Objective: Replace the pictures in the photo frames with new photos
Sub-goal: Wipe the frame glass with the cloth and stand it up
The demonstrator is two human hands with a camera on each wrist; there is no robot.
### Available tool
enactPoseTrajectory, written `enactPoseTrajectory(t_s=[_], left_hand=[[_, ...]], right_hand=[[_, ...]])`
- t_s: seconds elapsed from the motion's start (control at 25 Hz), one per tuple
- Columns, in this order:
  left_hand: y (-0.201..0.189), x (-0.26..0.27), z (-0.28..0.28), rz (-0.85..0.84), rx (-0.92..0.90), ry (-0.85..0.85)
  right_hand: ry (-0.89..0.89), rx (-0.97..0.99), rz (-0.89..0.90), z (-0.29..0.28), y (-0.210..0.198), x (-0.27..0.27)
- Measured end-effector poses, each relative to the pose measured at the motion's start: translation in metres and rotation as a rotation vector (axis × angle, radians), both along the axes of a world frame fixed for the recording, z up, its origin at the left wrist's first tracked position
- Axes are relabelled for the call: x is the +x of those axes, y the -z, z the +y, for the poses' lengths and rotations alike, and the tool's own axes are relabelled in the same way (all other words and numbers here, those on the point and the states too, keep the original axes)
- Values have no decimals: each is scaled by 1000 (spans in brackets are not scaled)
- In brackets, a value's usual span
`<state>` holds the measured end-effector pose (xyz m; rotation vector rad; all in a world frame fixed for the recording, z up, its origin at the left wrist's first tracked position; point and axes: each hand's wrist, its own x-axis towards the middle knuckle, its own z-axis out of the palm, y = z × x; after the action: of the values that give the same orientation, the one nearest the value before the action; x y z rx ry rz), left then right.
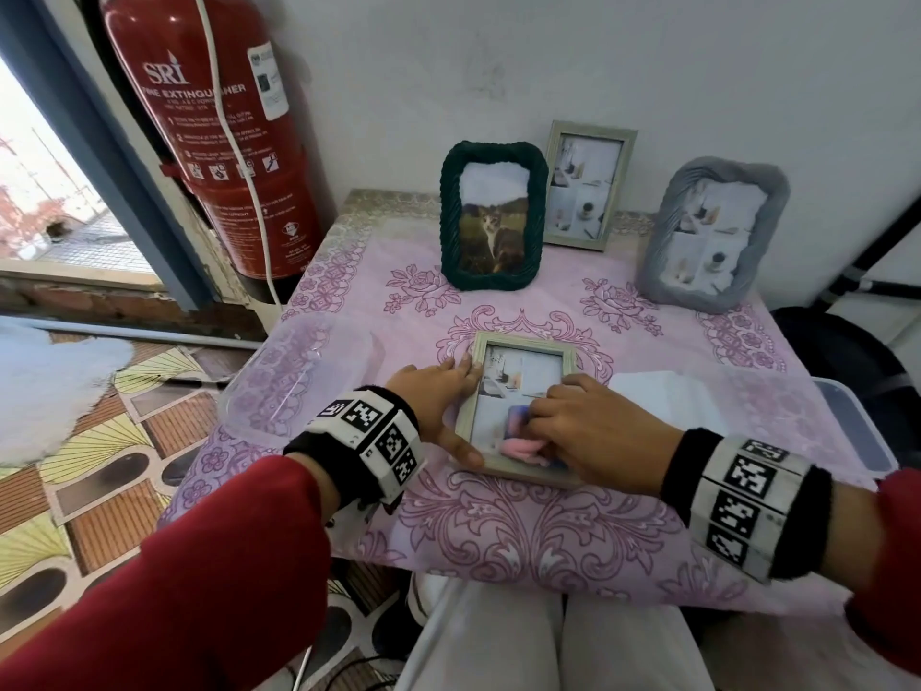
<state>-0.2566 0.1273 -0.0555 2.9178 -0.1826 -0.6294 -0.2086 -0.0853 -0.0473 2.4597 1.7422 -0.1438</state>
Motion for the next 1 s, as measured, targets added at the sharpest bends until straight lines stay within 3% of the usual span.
enactPoseTrajectory(t_s=[0.32,0.56,0.8,1.0], left_hand=[[7,2,5,-2,-94,-7],[7,3,3,-12,-69,7],[3,2,-1,-20,0,8],[0,-1,-2,-8,1,18]], right_hand=[[101,-75,-169,21,-2,46],[277,66,239,50,-5,65],[119,70,228,33,0,24],[26,-45,6,4,-3,1]])
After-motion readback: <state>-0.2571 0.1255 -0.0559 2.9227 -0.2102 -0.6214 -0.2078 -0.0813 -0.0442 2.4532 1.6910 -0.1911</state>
